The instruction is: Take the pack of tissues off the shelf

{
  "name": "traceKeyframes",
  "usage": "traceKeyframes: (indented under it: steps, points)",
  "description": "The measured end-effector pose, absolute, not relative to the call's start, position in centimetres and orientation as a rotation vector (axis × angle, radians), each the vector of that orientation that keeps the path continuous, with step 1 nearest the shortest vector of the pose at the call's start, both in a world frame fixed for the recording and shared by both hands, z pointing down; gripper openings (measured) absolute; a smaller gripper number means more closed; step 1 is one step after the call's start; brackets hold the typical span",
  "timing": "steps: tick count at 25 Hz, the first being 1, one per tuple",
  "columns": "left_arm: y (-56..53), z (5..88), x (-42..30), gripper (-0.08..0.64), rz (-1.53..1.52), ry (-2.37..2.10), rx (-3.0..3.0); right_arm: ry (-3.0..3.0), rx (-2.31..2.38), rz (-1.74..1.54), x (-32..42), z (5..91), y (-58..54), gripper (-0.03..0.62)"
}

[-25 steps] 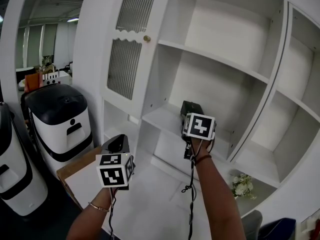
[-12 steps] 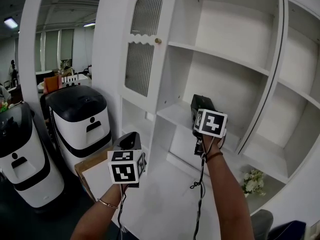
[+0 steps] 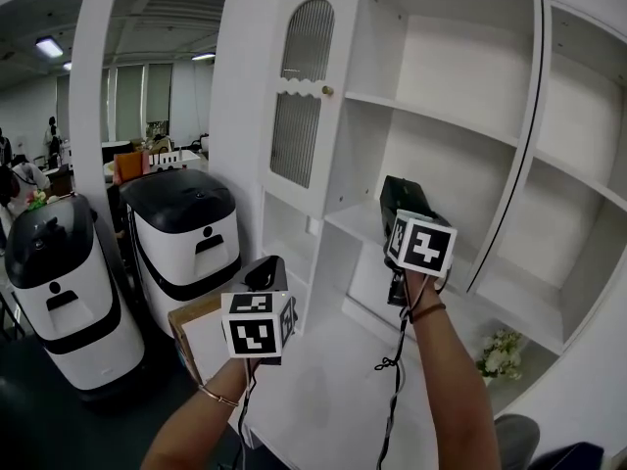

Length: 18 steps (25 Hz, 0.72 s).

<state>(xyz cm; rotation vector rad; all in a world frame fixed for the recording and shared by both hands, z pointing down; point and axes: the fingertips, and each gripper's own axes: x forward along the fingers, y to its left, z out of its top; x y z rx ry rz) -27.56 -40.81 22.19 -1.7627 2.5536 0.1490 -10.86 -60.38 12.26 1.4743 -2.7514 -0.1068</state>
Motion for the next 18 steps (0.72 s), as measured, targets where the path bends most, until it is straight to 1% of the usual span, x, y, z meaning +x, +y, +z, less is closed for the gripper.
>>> traceKeyframes:
  steps: [9,18]
  points:
    - [-37.3,22.0,-25.8,0.018,0.162,2.596,-1.676,-2.893,1.329,-0.236,-11.5,11.4,-55.1,0.39]
    - [-34.2,24.5,-26.0,0.018,0.188,2.685,-1.584,-3.01,1.166,-0.319,-13.5,13.9,-50.6,0.39]
